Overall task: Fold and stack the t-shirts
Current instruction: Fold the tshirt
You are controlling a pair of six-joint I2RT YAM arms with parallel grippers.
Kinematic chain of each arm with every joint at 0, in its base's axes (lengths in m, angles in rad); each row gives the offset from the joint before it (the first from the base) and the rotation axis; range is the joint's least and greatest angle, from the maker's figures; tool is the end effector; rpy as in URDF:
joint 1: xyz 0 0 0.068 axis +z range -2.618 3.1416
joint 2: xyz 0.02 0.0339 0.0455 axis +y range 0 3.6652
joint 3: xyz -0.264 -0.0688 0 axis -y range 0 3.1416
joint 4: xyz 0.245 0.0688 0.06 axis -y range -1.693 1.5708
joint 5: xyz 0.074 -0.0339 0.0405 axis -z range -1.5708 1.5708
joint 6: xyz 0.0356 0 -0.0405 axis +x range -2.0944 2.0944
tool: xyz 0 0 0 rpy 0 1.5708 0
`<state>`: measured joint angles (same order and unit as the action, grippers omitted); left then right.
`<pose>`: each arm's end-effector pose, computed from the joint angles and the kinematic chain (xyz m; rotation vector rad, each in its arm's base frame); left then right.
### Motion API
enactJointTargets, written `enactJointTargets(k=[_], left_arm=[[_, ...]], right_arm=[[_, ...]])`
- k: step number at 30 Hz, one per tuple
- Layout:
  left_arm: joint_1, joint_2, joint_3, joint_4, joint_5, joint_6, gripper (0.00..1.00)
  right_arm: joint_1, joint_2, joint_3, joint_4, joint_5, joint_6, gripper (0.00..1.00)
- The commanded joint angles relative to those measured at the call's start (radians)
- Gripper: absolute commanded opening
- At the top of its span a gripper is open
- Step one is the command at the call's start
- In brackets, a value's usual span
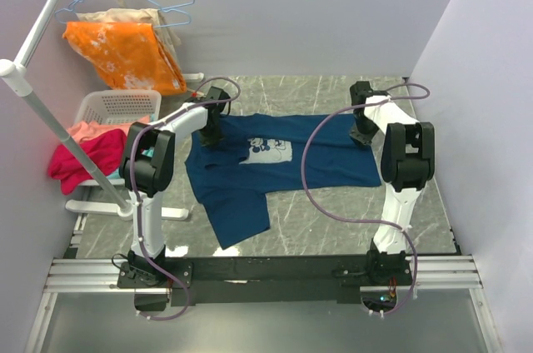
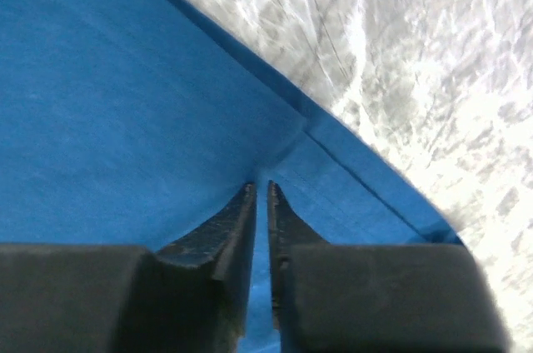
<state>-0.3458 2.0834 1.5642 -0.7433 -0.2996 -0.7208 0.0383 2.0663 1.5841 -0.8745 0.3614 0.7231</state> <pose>0.4032 -0.1341 0.1712 -0.5703 2.6633 0.1388 0.4134 0.0032 0.1804 0.9877 2.6080 -0.3616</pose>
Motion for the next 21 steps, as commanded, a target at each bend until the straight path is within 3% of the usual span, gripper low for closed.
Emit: enactJointTargets(k=[1,5,10,17,21], left_arm=[[0.007,-0.062,0.005,-0.042,-0.001,0.014,0.18],[0.008,-0.054,-0.004,-0.007,0.019,0.029,0.34],[0.008,-0.066,0.008,0.019,0.014,0.044,0.41],[0.008,-0.203,-0.012,0.05,-0.001,0.061,0.55],[-0.004,-0.261,-0.039,0.019,0.014,0.06,0.58]], right_arm=[[-0.008,-0.024,-0.027,0.019,0.01,0.016,0.24],[0.0,-0.055,-0.024,0.02,0.02,0.012,0.39],[0.02,-0.133,-0.022,0.014,0.05,0.004,0.41],[0.071,-0.264,-0.035,0.012,0.044,-0.007,0.44],[0.124,-0.342,-0.099,0.026,0.014,-0.01,0.46]])
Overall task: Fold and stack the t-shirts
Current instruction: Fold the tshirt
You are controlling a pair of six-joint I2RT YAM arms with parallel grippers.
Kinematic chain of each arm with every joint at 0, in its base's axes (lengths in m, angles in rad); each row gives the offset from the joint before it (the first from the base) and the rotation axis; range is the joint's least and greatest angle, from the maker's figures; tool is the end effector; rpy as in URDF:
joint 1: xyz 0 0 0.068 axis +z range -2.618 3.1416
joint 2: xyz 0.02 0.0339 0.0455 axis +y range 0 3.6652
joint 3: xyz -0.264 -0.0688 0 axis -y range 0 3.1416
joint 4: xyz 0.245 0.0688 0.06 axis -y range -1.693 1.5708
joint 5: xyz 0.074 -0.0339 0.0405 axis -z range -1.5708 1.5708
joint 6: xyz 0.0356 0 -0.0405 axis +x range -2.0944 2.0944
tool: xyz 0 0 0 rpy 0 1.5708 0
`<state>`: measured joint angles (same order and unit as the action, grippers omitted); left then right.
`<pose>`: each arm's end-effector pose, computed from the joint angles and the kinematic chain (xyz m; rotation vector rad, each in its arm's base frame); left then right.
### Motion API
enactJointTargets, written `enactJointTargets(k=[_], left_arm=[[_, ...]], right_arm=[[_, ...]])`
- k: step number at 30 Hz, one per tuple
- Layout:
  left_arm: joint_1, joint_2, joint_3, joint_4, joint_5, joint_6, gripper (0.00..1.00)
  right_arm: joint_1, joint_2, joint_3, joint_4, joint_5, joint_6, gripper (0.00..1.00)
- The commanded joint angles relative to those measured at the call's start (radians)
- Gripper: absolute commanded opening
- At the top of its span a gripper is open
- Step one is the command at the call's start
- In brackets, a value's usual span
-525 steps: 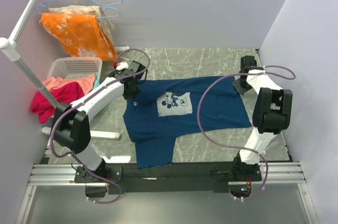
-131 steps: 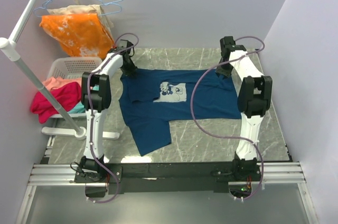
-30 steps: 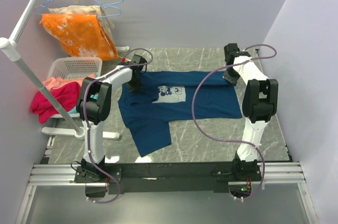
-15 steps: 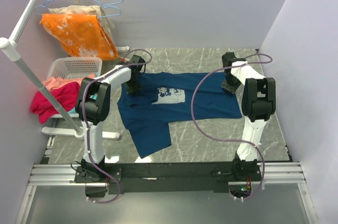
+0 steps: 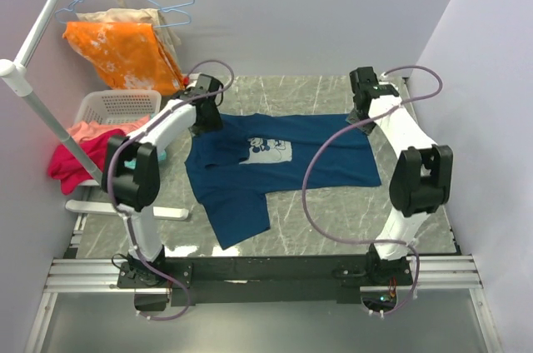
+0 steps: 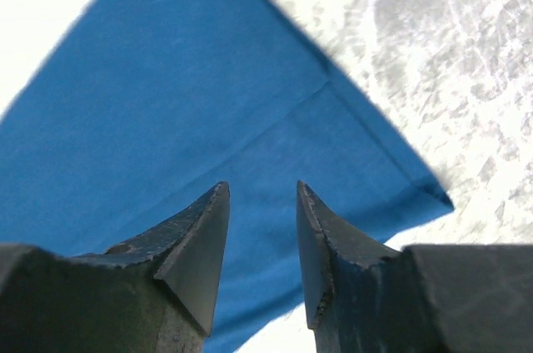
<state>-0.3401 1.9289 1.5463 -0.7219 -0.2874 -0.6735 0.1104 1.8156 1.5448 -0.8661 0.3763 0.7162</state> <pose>0.3907 -0.1275 0.2284 -0.5192 2.5474 0.0292 0.3803 0.0290 0.2647 0.8761 2.4389 -0.2223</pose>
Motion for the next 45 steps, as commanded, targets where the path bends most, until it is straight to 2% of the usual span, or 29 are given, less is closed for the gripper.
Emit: enactJointTargets(k=[1,5,10,14,19,21,24,28,34,37,41,45], left_arm=[[-0.025,-0.119,-0.035,-0.01,0.004,0.009,0.59],[-0.077,-0.243,-0.156,-0.01,0.036,-0.03,0.59],[-0.186,-0.433,-0.4,-0.013,0.083,-0.142,0.59],[-0.318,-0.632,-0.529,-0.072,0.056,-0.327,0.6],[-0.499,-0.755,-0.646,-0.152,-0.028,-0.536,0.61],[-0.522,-0.786,-0.689,-0.137,-0.059,-0.597,0.61],[-0.527,-0.756,-0.651,-0.117,-0.139,-0.621,0.61],[-0.539,-0.615,-0.552,-0.151,-0.211,-0.65,0.61],[-0.563,-0.45,-0.595,-0.047,-0.26,-0.715,0.61],[-0.525,-0.368,-0.58,0.048,-0.246,-0.673,0.6],[-0.501,-0.286,-0.471,0.059,-0.268,-0.618,0.6],[-0.452,-0.225,-0.454,0.085,-0.246,-0.581,0.6]], right_arm=[[0.063,-0.105,-0.08,0.033,-0.016,-0.003,0.46],[0.13,-0.162,-0.192,0.068,-0.034,0.014,0.47],[0.172,-0.246,-0.327,0.108,-0.054,0.016,0.5],[0.204,-0.318,-0.403,0.124,-0.056,0.012,0.51],[0.225,-0.426,-0.546,0.258,-0.085,-0.004,0.51],[0.236,-0.43,-0.565,0.3,-0.096,-0.023,0.51],[0.256,-0.398,-0.523,0.325,-0.135,-0.034,0.51],[0.314,-0.354,-0.491,0.375,-0.149,-0.053,0.52],[0.351,-0.216,-0.515,0.508,-0.194,-0.058,0.51],[0.36,-0.125,-0.477,0.518,-0.206,-0.066,0.5],[0.373,-0.062,-0.428,0.518,-0.18,-0.09,0.5],[0.376,-0.024,-0.399,0.478,-0.145,-0.101,0.49]])
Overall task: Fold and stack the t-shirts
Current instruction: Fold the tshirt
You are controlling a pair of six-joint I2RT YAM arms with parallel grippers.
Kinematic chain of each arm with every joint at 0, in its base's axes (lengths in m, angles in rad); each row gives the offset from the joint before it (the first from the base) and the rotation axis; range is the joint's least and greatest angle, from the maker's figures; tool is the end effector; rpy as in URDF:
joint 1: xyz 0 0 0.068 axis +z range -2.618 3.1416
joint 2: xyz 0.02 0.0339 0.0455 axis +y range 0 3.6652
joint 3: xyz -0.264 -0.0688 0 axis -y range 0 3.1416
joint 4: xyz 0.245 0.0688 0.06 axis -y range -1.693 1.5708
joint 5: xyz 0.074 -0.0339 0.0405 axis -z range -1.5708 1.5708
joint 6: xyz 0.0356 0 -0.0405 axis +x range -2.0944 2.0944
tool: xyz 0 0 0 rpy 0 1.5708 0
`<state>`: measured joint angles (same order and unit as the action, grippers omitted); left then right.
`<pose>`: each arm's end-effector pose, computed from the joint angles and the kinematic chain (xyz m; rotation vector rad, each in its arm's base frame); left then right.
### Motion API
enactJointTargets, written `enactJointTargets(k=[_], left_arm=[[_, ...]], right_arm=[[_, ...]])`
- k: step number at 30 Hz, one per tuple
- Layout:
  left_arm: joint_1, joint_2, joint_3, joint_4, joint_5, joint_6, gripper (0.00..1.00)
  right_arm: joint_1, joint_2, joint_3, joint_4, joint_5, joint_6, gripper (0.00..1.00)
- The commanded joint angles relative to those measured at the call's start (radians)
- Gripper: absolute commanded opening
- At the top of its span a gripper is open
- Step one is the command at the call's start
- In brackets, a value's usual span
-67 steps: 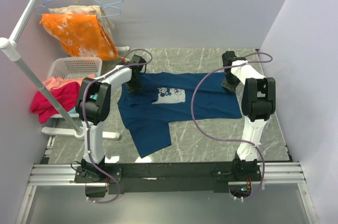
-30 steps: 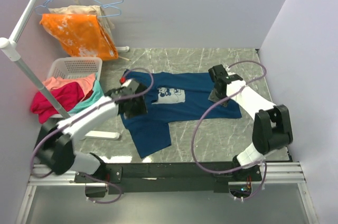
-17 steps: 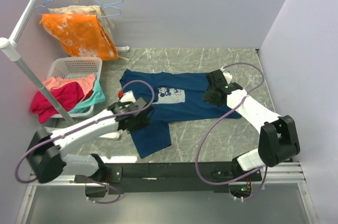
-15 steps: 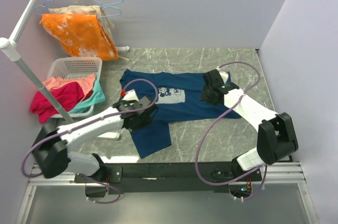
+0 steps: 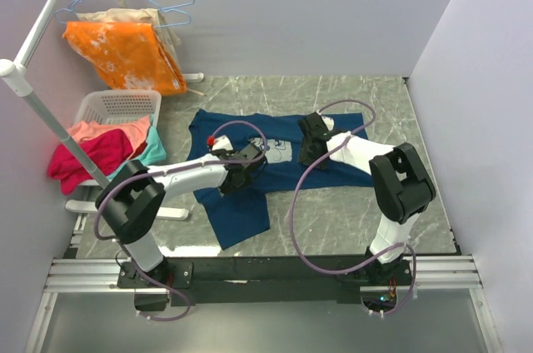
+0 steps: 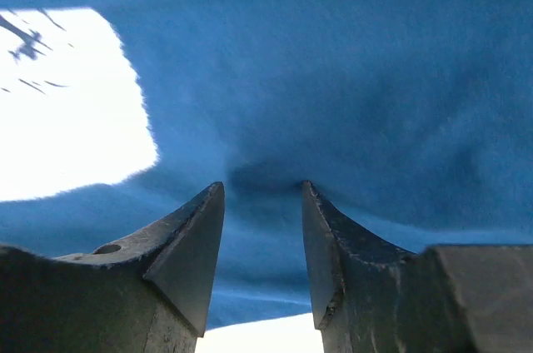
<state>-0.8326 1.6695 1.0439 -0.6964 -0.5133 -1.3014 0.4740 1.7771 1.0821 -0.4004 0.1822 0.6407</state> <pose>0.2186 -0.2143 0.1796 -0.6803 2.4853 0.0443 0.3149 0.1543 0.1642 0.2781 2.6269 0.1337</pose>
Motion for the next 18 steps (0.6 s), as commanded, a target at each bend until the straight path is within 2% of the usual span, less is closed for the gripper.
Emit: enactJointTargets(k=[1,11,18], left_arm=[[0.046,0.044,0.042,0.076,-0.01,0.054,0.6],[0.047,0.019,-0.085,0.103,0.033,0.047,0.59],[0.043,-0.007,-0.136,0.029,0.029,0.039,0.6]], right_arm=[[0.011,0.015,0.058,0.015,0.069,-0.027,0.49],[0.012,-0.021,-0.06,0.049,0.094,-0.016,0.49],[0.014,-0.015,-0.059,-0.001,0.083,-0.003,0.48]])
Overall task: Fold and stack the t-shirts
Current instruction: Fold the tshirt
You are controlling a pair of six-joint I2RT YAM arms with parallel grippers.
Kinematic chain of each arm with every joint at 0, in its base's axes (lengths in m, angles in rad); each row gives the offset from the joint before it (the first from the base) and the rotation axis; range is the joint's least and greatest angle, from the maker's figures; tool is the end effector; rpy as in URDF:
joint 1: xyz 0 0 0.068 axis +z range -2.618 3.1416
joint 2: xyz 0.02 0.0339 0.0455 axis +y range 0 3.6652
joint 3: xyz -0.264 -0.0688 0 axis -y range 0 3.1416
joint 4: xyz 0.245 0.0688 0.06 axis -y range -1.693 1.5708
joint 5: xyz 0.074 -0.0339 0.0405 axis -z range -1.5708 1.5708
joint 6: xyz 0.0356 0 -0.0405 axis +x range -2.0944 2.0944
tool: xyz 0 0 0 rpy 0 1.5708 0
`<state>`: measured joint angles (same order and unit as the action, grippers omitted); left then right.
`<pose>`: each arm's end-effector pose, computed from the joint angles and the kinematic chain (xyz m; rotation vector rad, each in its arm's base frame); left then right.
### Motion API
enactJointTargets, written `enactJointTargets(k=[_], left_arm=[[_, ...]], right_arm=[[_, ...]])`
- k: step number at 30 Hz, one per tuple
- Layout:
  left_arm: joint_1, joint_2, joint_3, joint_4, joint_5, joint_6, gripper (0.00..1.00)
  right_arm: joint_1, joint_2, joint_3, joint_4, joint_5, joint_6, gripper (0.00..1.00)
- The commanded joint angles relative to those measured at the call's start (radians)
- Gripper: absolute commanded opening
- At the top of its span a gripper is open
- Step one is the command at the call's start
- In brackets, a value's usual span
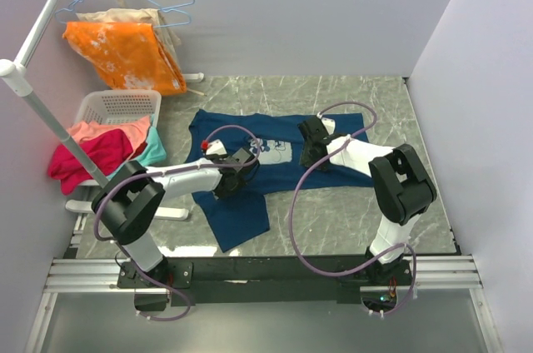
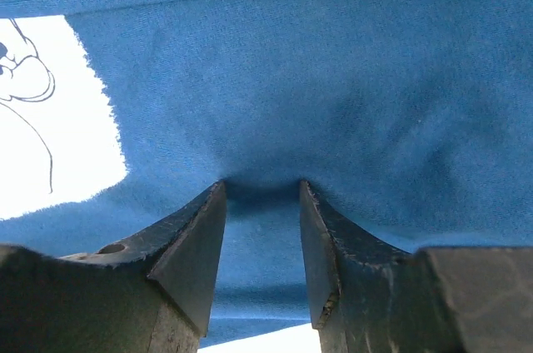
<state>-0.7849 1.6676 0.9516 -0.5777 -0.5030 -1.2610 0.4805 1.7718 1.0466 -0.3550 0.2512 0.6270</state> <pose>0.2233 -0.1988 0.1595 -0.6960 2.4777 0.0380 0.3118 0.1525 0.1589 0.2717 2.5822 0.0629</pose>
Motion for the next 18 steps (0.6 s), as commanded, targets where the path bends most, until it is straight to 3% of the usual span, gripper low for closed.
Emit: enactJointTargets(k=[1,9,14,18], left_arm=[[-0.005,-0.015,-0.043,-0.108,0.023,0.006,0.6],[-0.004,-0.068,0.033,-0.181,0.112,0.087,0.6],[0.012,-0.029,0.252,-0.247,0.078,0.182,0.61],[0.103,0.032,0.421,-0.258,0.067,0.236,0.61]], right_arm=[[0.009,-0.012,-0.023,-0.062,0.004,0.014,0.48],[0.018,-0.034,0.036,-0.223,-0.006,0.023,0.46],[0.017,-0.038,0.219,-0.367,0.031,0.004,0.47],[0.01,-0.009,0.4,-0.464,0.063,-0.016,0.48]])
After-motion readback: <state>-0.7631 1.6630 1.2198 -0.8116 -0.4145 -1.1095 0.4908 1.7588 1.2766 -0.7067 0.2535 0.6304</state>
